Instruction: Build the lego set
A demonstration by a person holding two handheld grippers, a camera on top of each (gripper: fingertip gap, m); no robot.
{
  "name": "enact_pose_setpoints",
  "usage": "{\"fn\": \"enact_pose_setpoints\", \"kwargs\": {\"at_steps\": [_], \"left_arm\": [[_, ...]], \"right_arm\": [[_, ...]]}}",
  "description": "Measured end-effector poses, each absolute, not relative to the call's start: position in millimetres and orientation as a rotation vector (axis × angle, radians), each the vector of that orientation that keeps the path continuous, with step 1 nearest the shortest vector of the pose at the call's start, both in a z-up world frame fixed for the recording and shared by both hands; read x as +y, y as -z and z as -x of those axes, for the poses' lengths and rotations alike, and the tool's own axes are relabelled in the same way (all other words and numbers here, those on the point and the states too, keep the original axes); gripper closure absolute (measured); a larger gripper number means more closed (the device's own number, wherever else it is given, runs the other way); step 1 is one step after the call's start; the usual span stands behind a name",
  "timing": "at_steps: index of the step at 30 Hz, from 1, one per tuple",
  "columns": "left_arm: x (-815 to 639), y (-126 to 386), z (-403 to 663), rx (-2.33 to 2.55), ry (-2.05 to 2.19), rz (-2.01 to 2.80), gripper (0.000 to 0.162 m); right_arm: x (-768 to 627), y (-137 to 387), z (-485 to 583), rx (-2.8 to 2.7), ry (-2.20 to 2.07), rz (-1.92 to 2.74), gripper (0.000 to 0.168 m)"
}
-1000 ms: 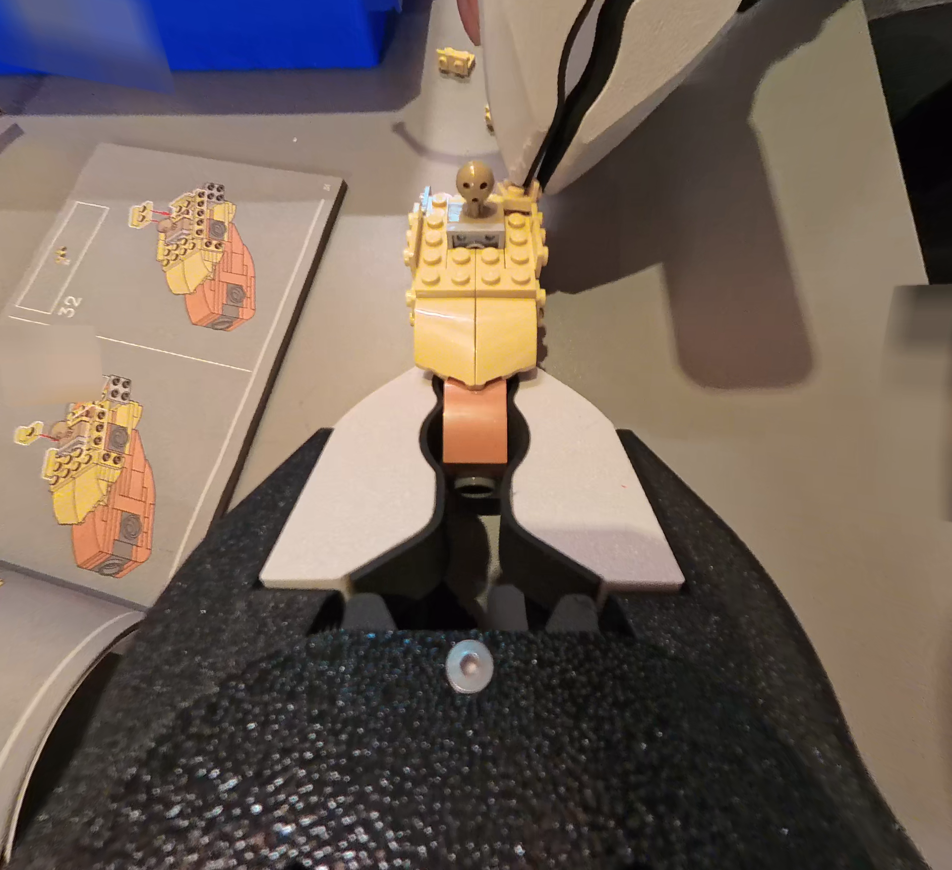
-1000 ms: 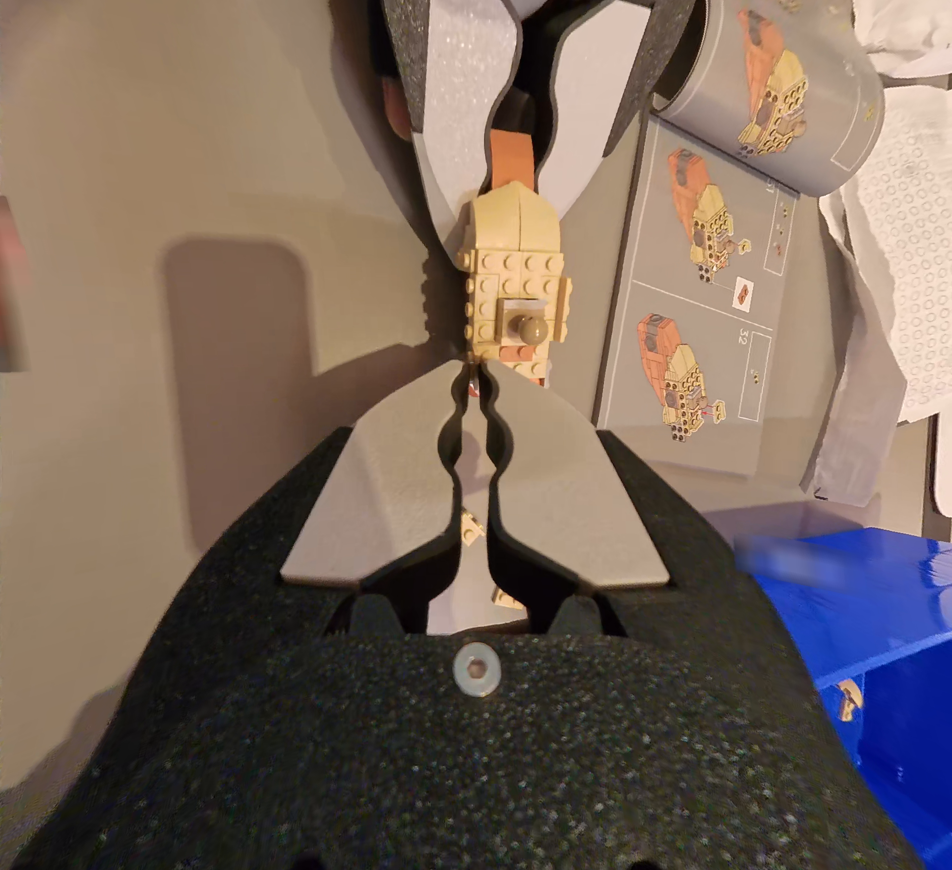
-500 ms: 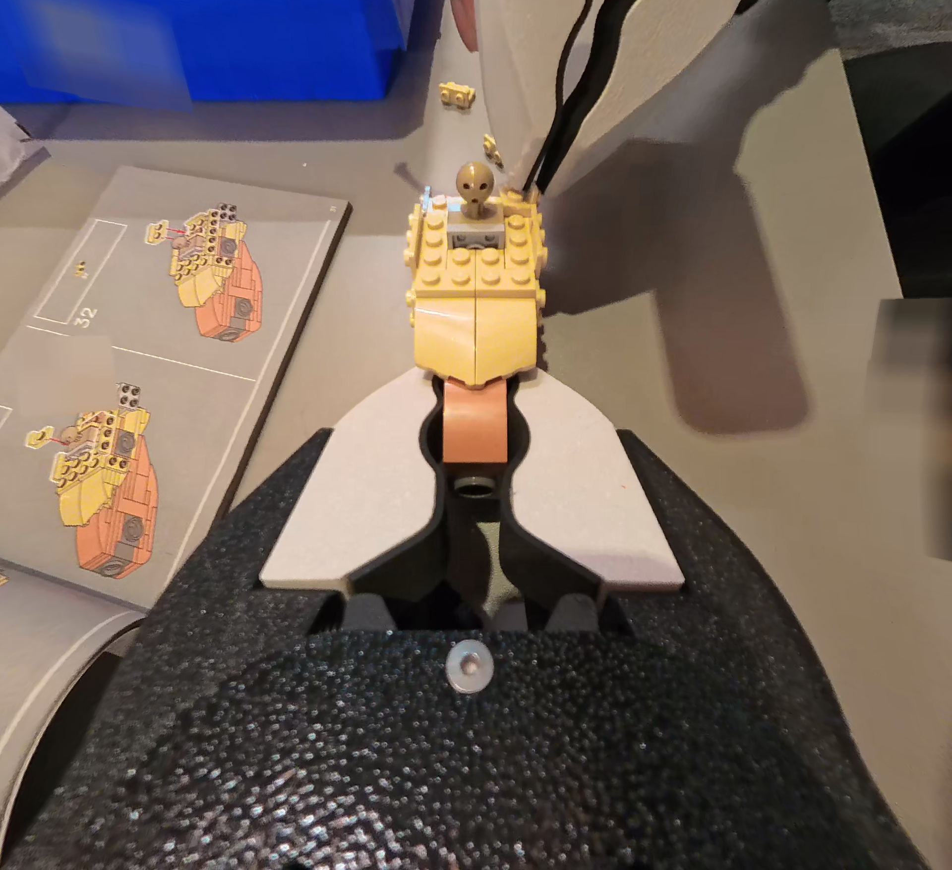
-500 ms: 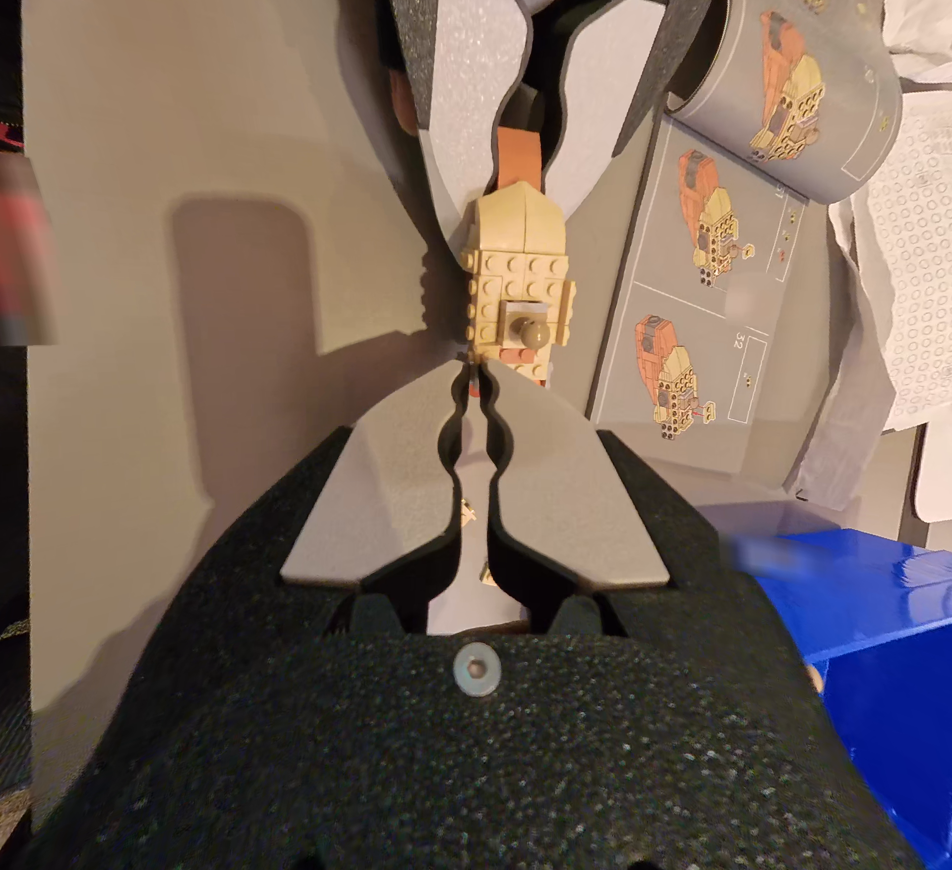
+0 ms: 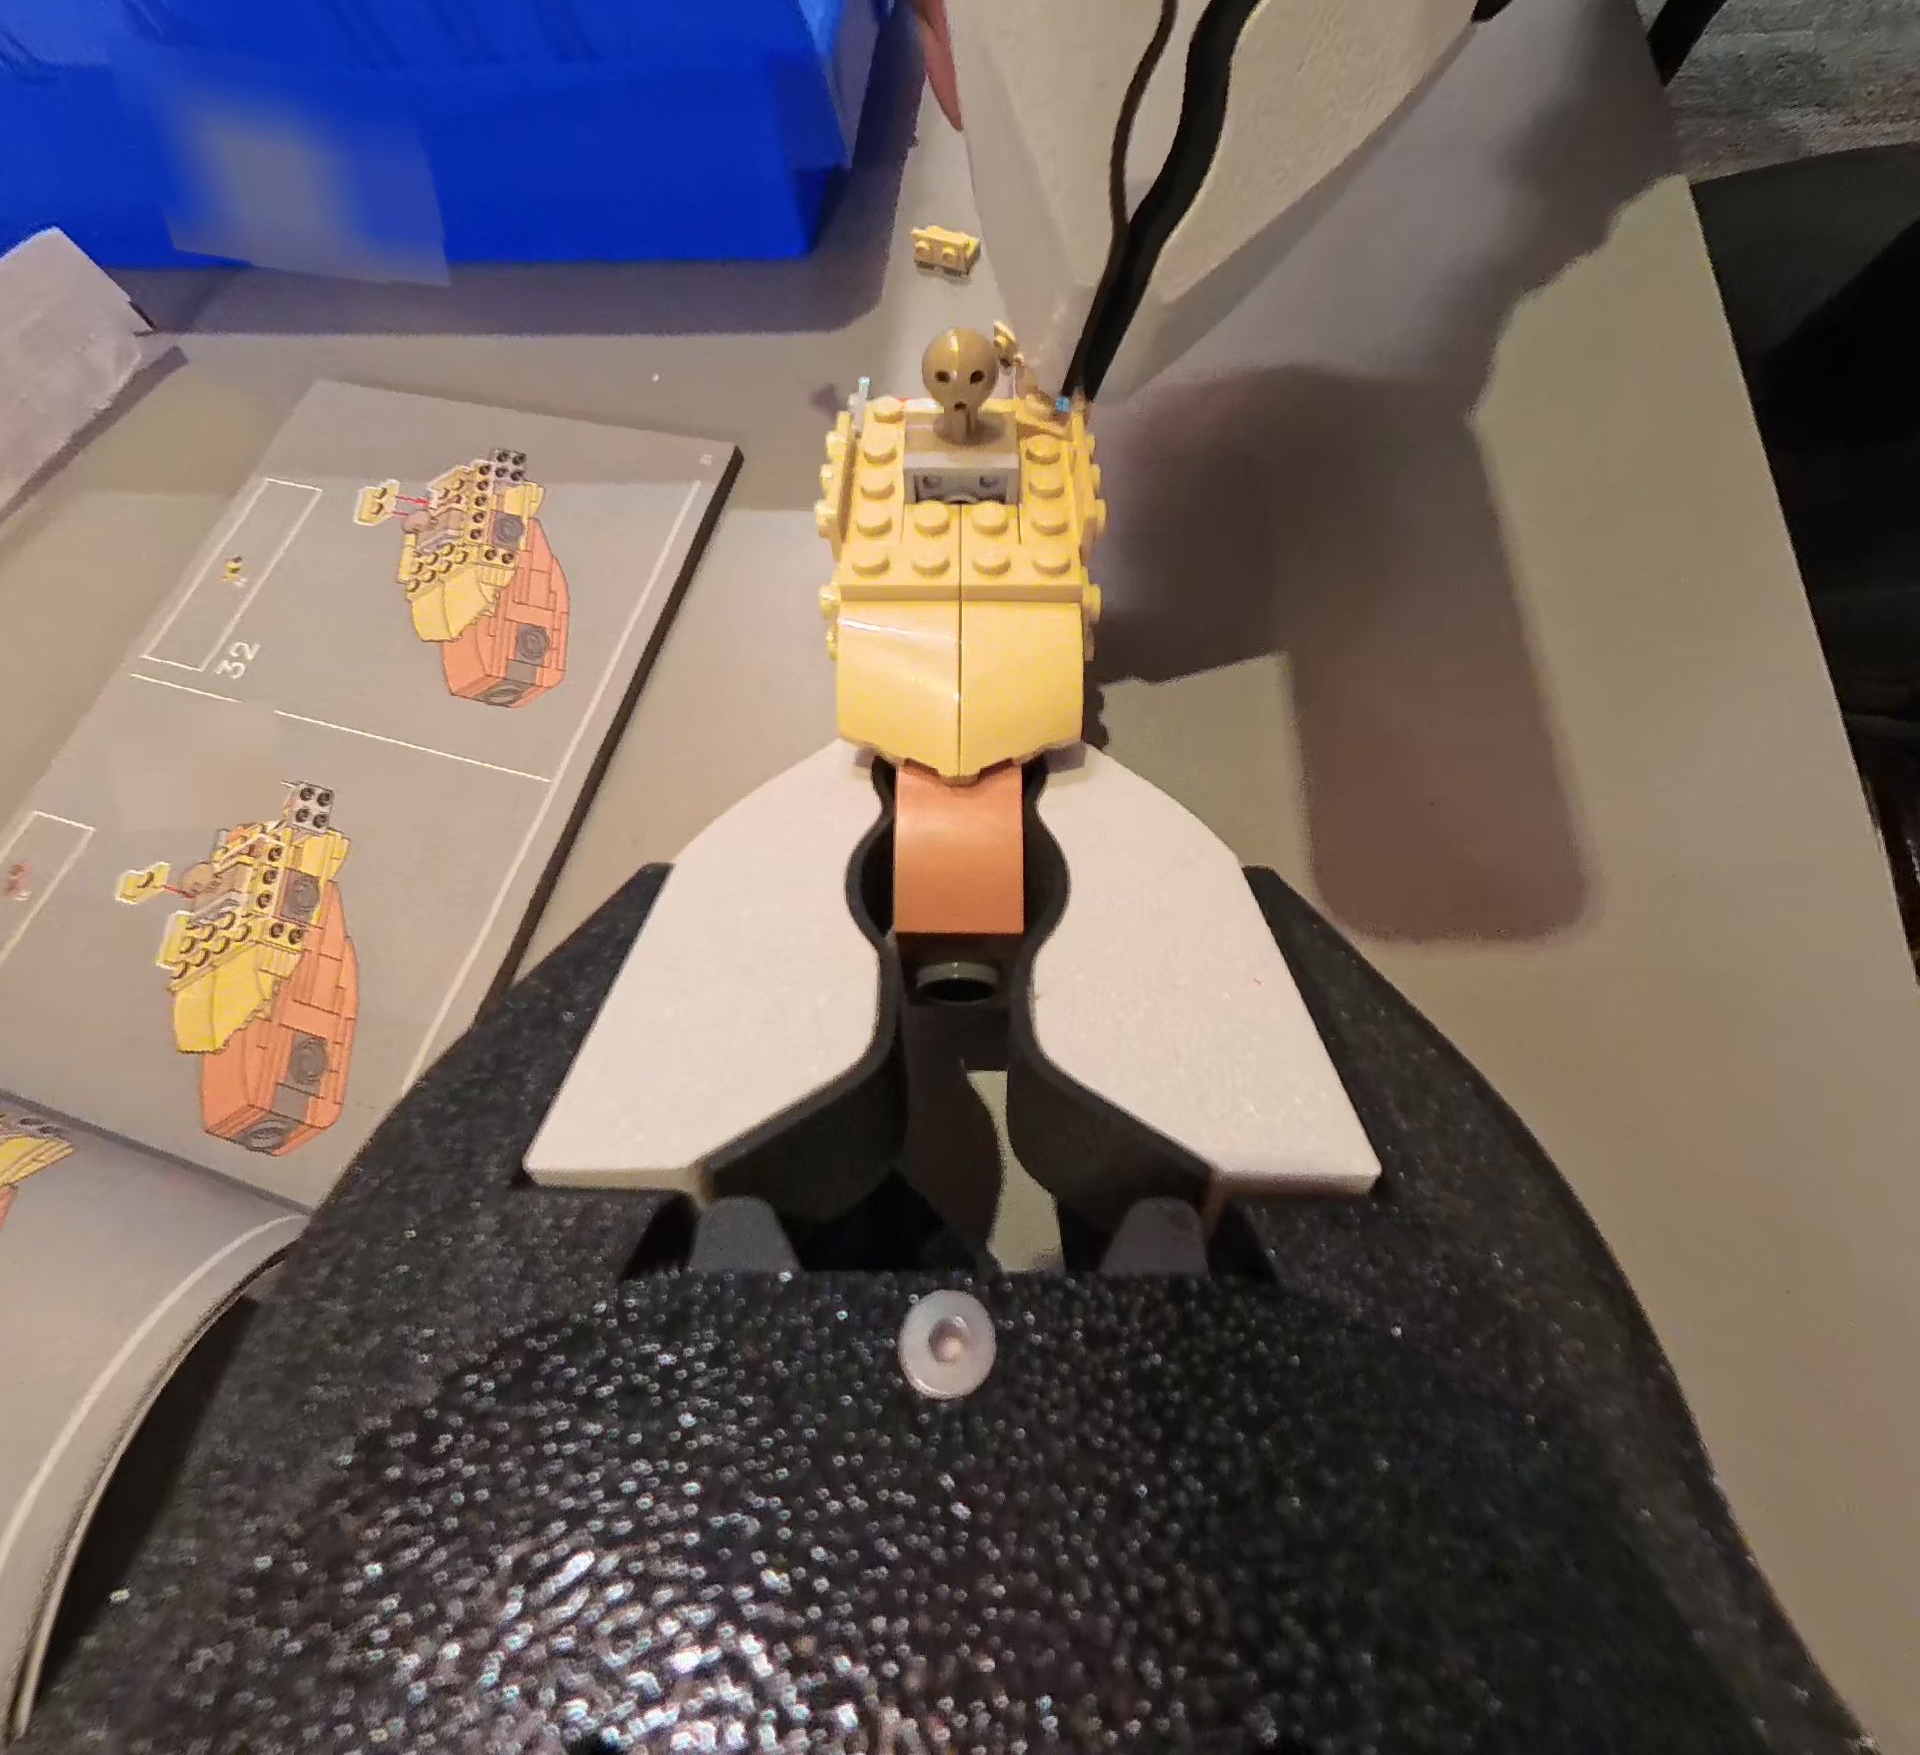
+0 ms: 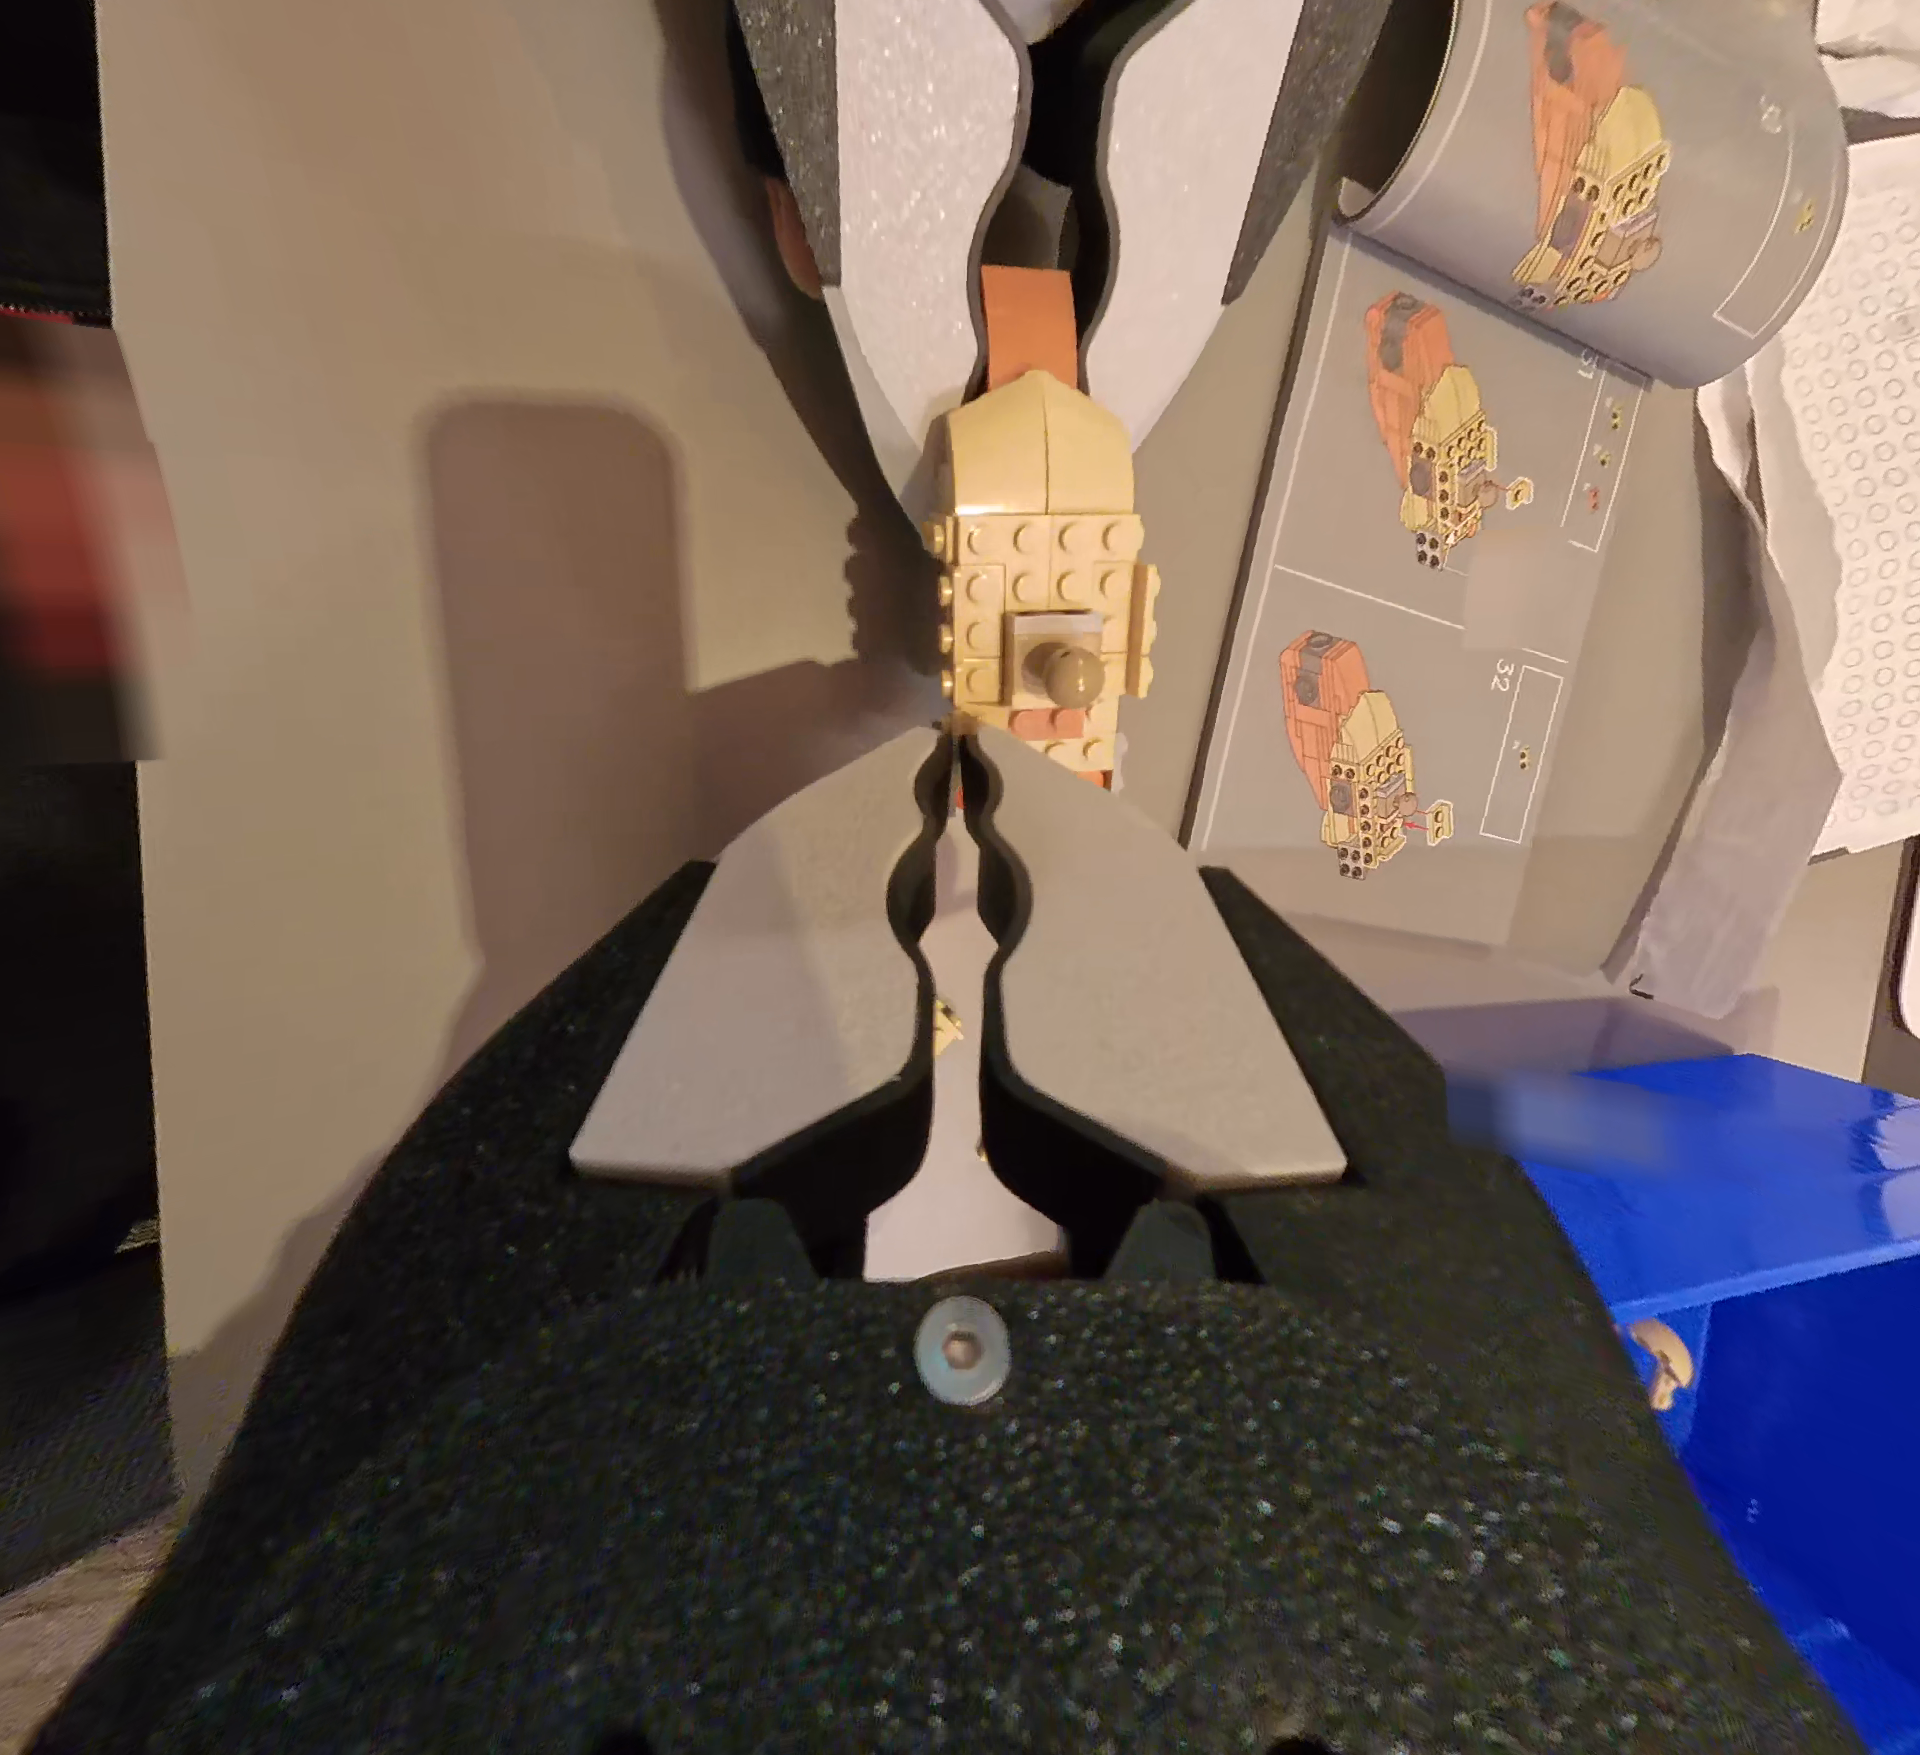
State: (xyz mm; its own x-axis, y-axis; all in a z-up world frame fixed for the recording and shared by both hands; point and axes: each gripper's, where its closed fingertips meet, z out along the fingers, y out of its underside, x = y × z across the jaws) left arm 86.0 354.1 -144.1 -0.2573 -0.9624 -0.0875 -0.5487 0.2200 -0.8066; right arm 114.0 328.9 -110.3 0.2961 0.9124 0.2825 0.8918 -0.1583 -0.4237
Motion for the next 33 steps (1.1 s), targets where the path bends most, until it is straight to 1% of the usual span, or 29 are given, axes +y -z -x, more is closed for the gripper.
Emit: {"fn": "enact_pose_setpoints", "kwargs": {"at_steps": [6,14,27,33], "left_arm": [[353.2,143.4,-86.2,1.901,0.882,1.368,0.144],[348.8,137.0,-86.3,1.898,0.932,1.314,0.144],[349.1,136.0,-86.8,1.909,0.893,1.261,0.144],[346.9,129.4,-86.1,1.886,0.961,1.235,0.144]], "right_arm": [[327.1,110.6,-113.9,-1.598,-0.094,2.087,0.167],[320.4,103.3,-110.3,-1.627,-0.308,2.046,0.167],[316.6,106.3,-109.9,-1.753,-0.288,2.040,0.167],[315.7,98.4,-107.5,-1.729,-0.411,2.020,0.167]]}}
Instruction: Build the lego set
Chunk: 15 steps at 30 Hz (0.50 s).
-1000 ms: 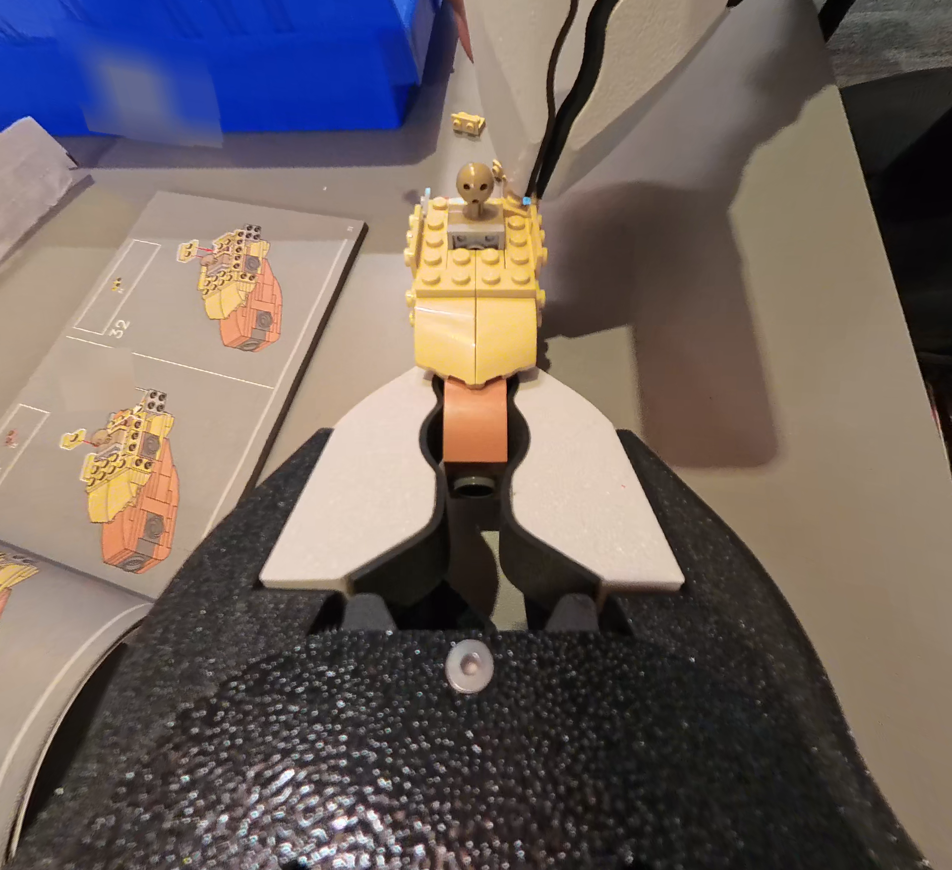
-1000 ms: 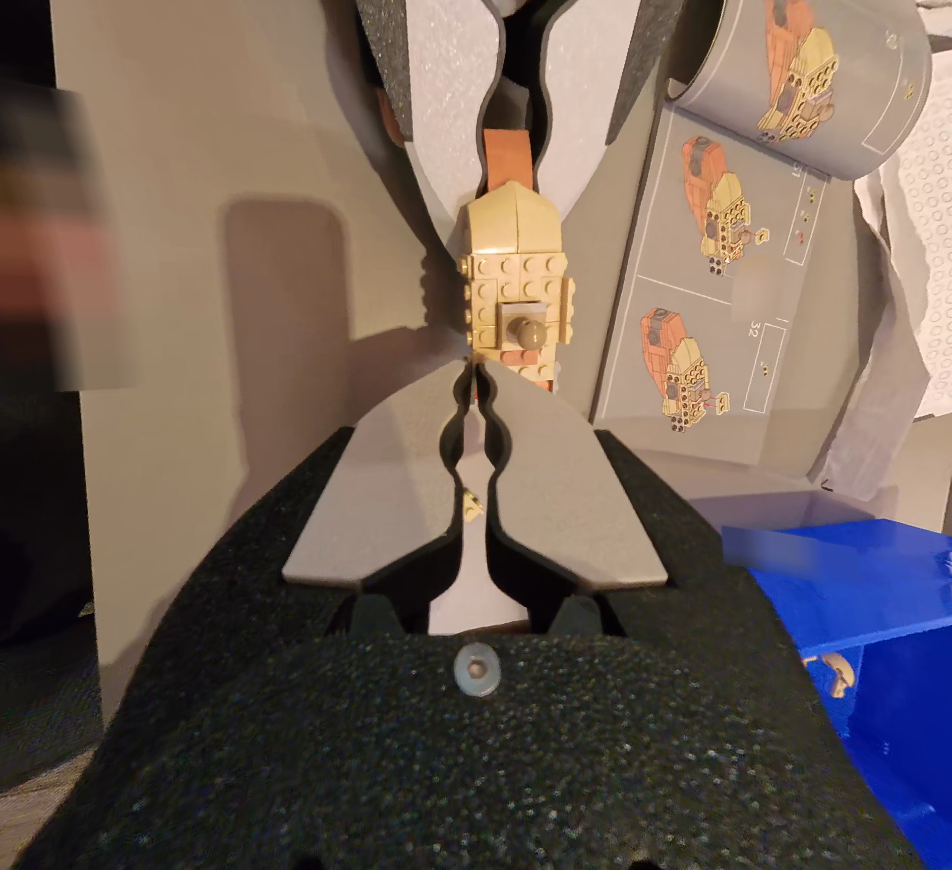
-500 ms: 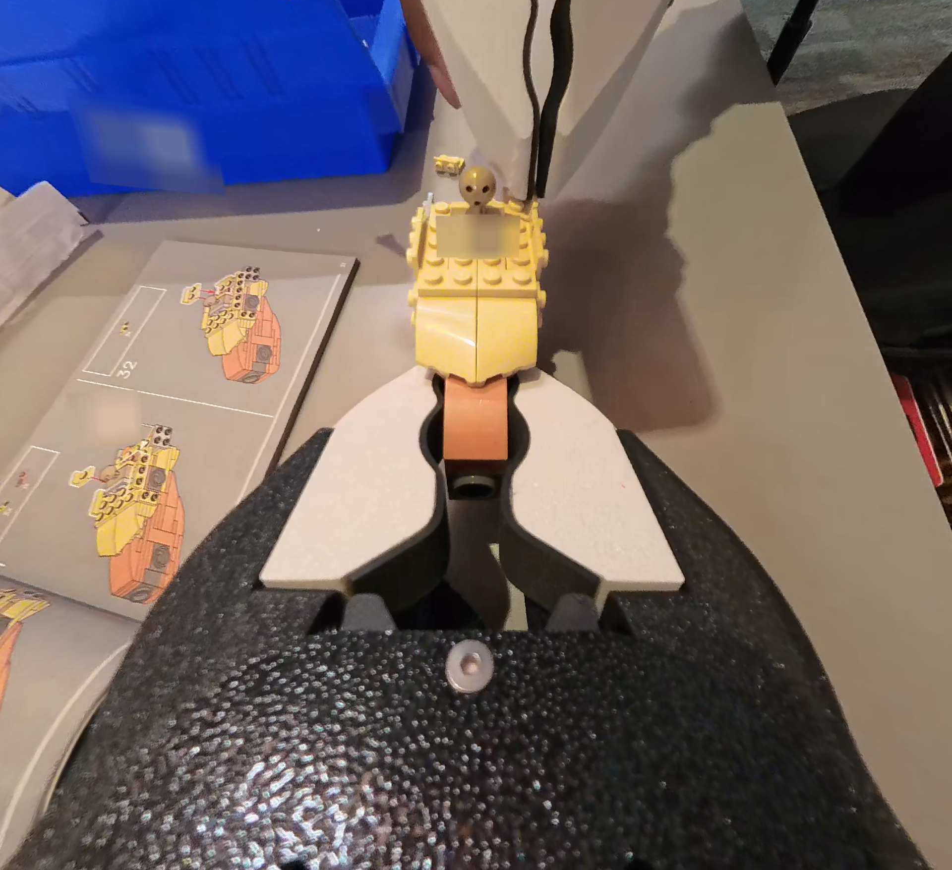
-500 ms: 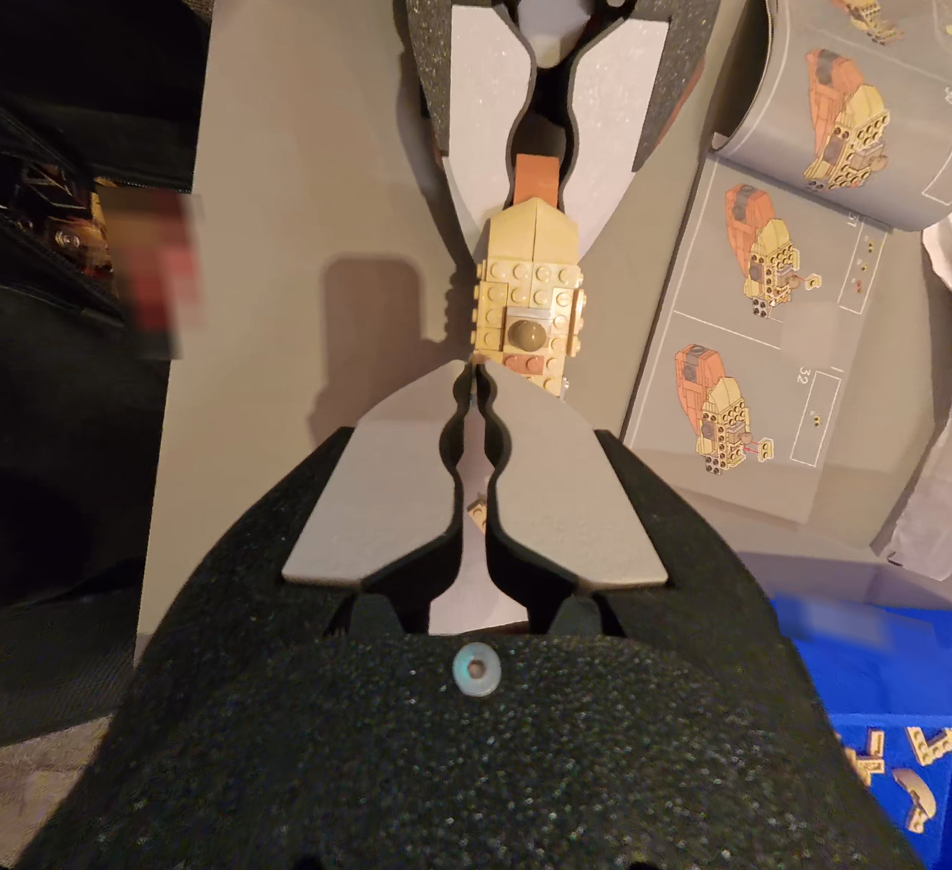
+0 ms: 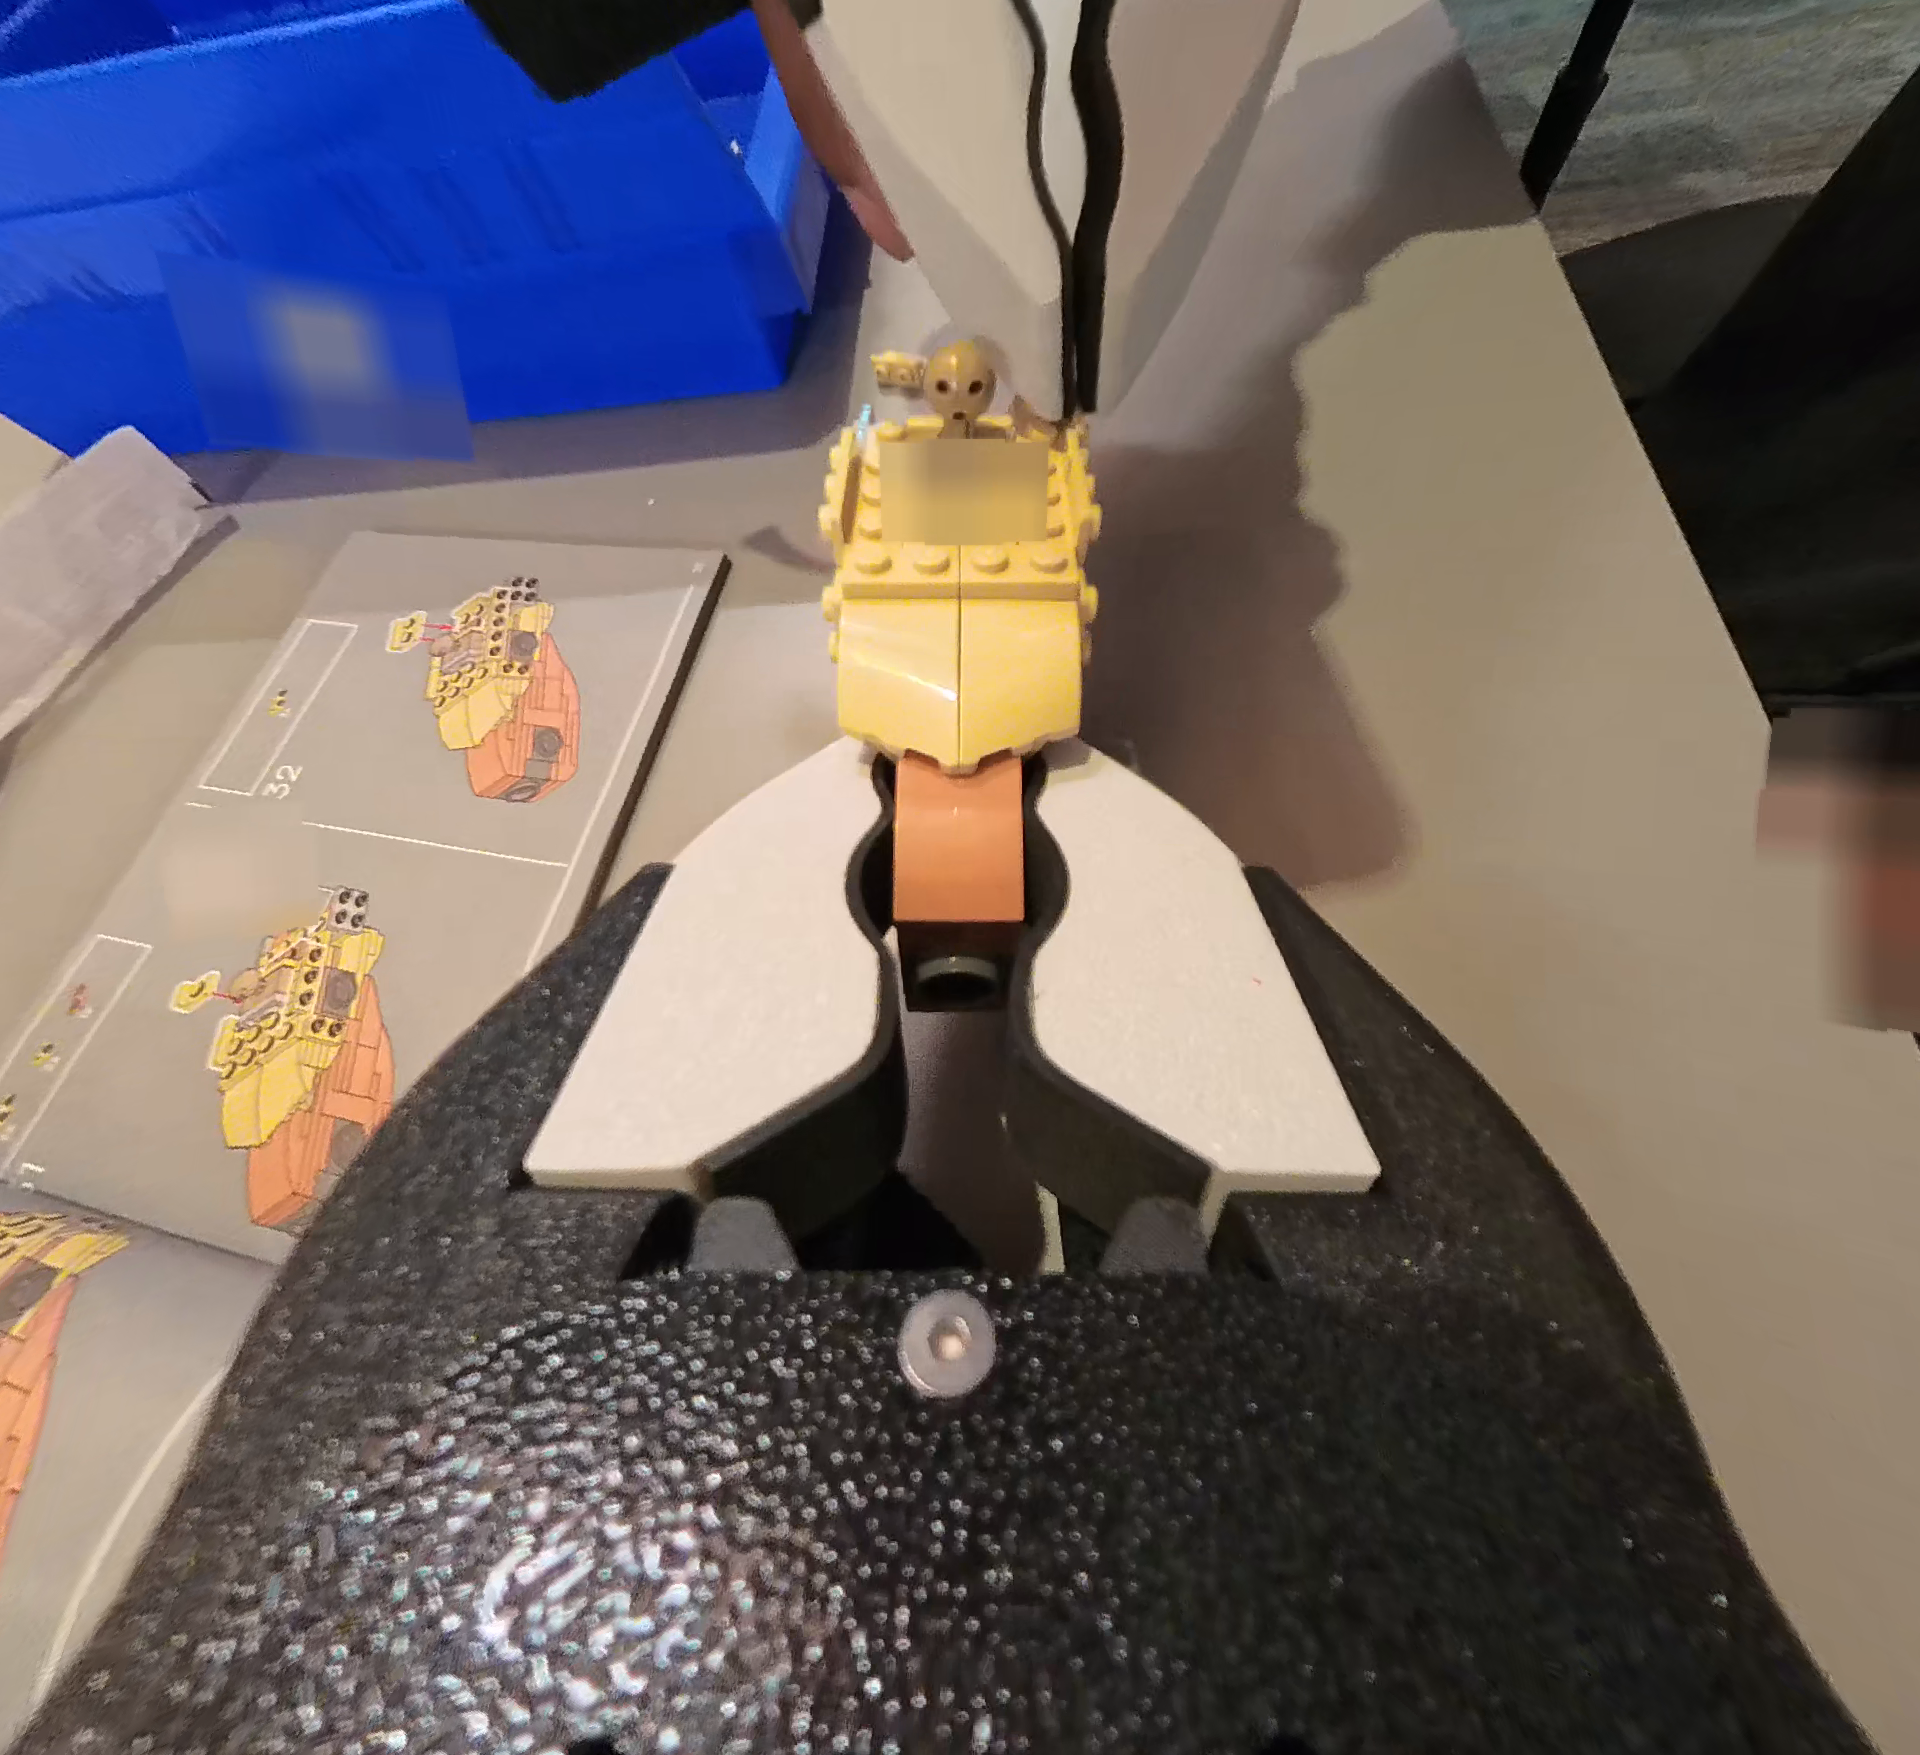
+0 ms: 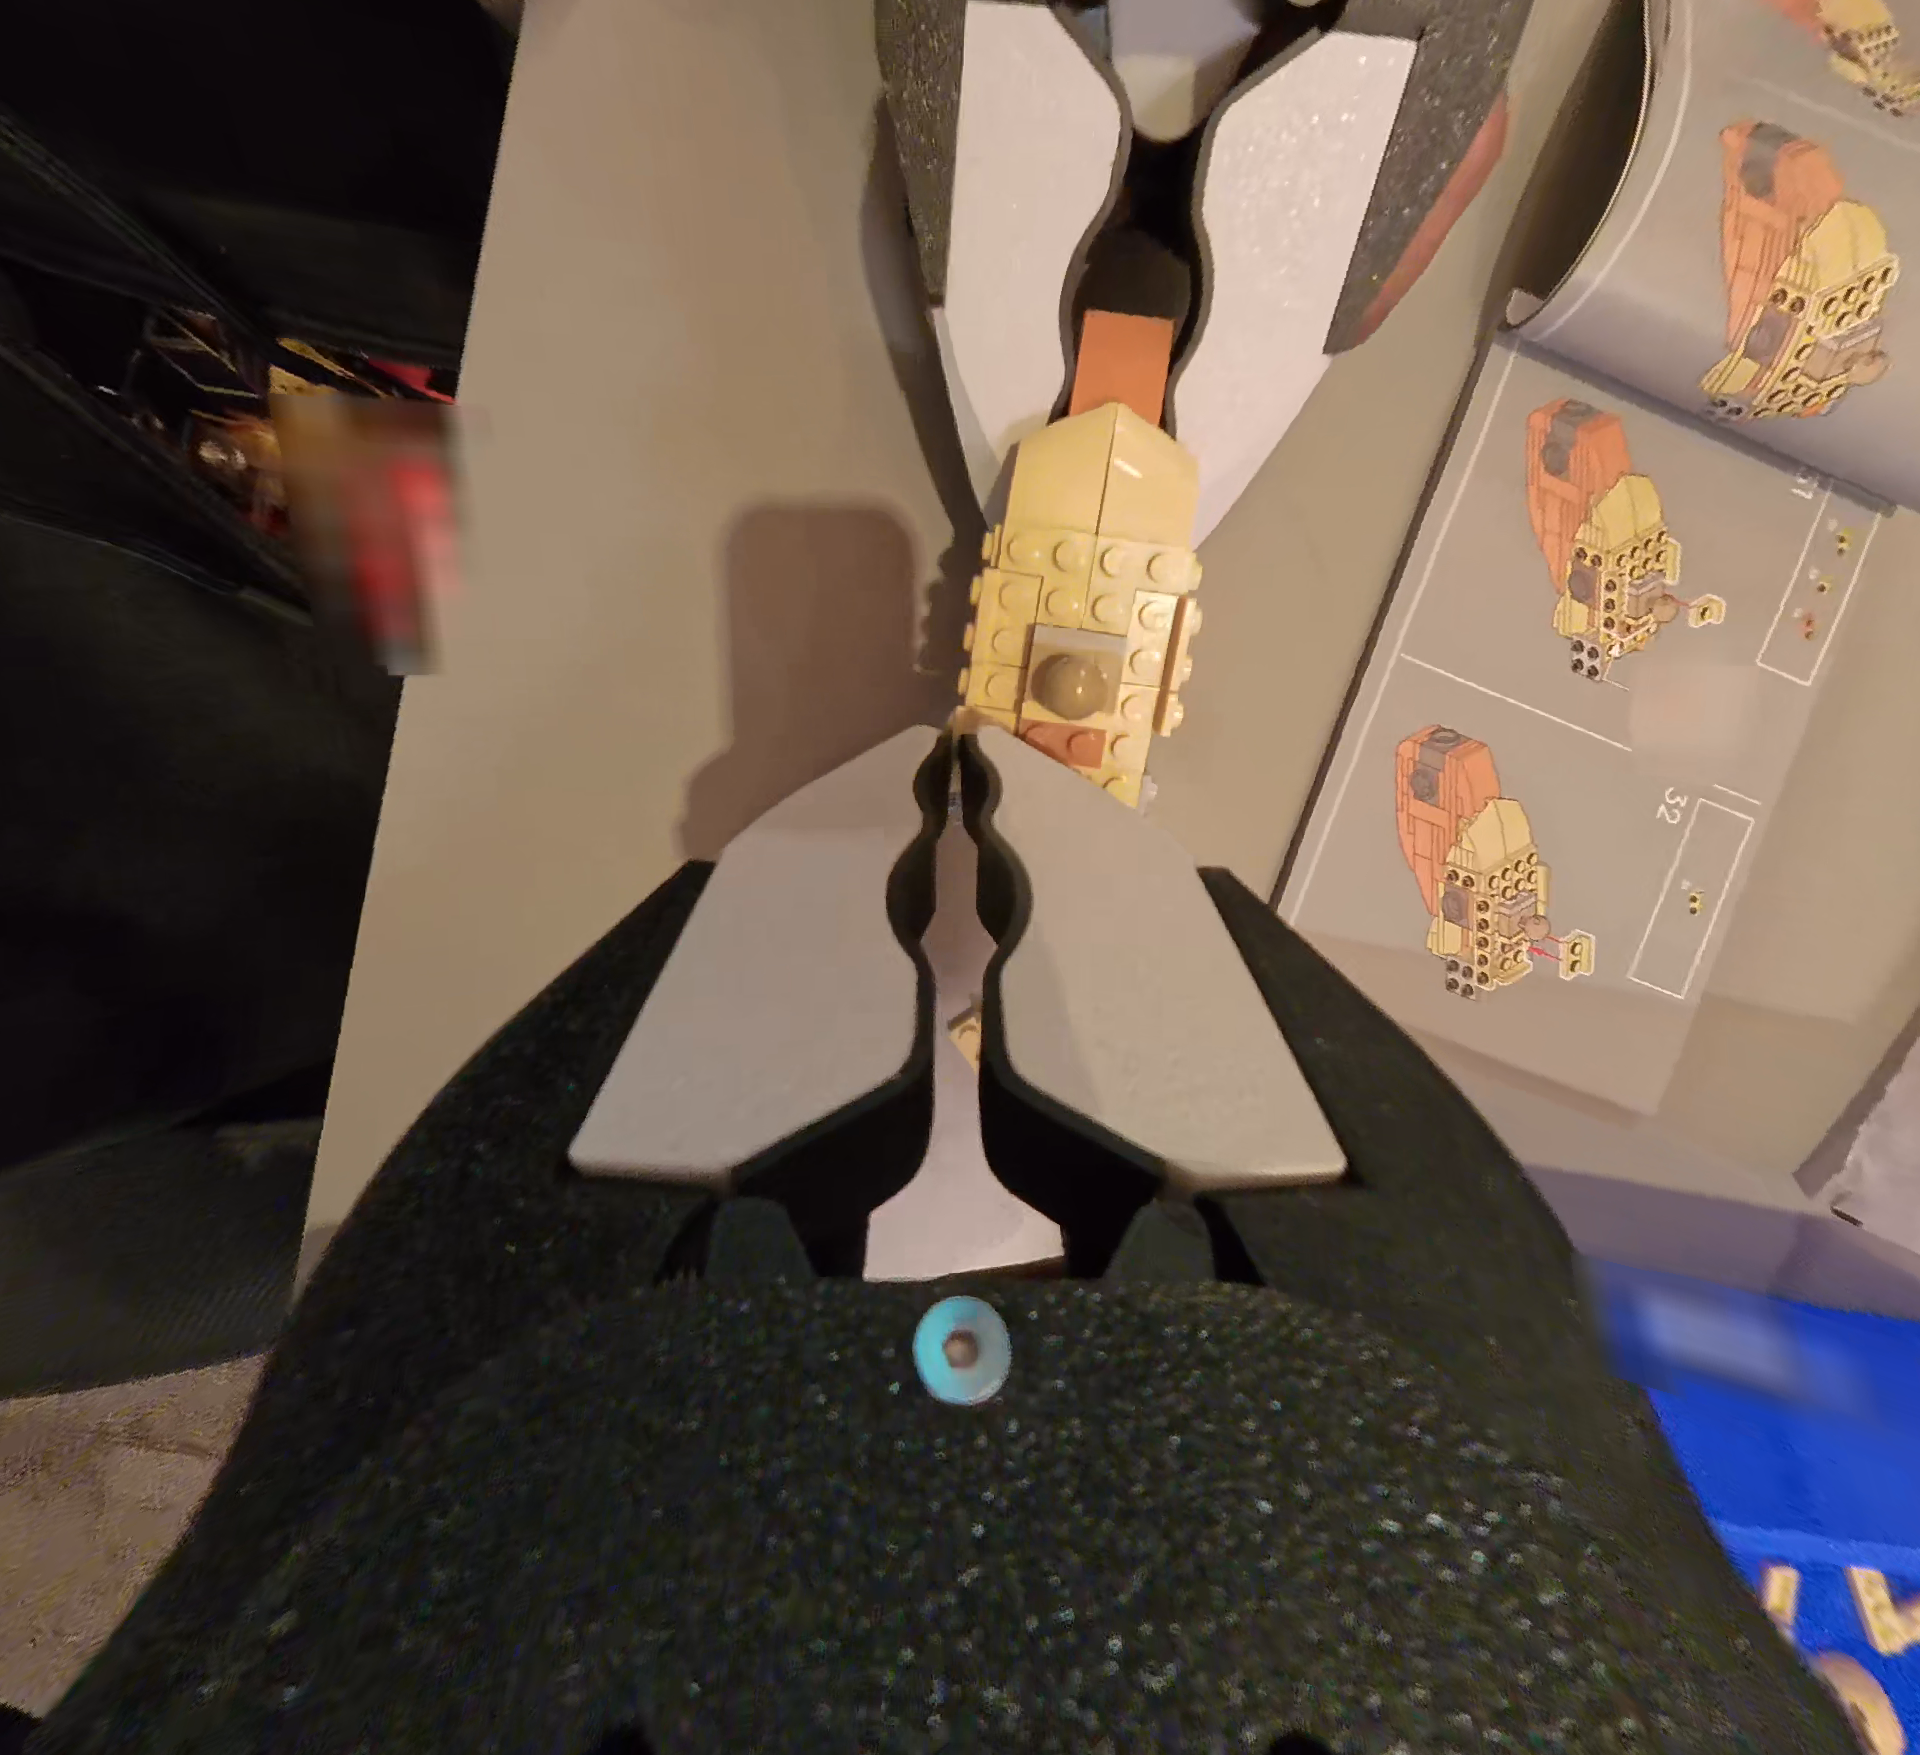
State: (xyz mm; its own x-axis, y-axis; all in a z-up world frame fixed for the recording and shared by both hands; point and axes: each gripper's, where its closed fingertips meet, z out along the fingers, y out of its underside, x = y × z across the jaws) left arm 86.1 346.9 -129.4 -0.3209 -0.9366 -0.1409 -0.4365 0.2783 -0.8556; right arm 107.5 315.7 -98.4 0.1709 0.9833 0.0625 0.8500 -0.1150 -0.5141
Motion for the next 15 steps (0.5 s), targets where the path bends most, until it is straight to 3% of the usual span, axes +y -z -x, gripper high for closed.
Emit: {"fn": "enact_pose_setpoints", "kwargs": {"at_steps": [15], "left_arm": [[340.4,120.5,-86.1,1.876,1.006,1.162,0.144]], "right_arm": [[306.7,91.2,-104.5,-1.759,-0.638,2.004,0.167]]}}
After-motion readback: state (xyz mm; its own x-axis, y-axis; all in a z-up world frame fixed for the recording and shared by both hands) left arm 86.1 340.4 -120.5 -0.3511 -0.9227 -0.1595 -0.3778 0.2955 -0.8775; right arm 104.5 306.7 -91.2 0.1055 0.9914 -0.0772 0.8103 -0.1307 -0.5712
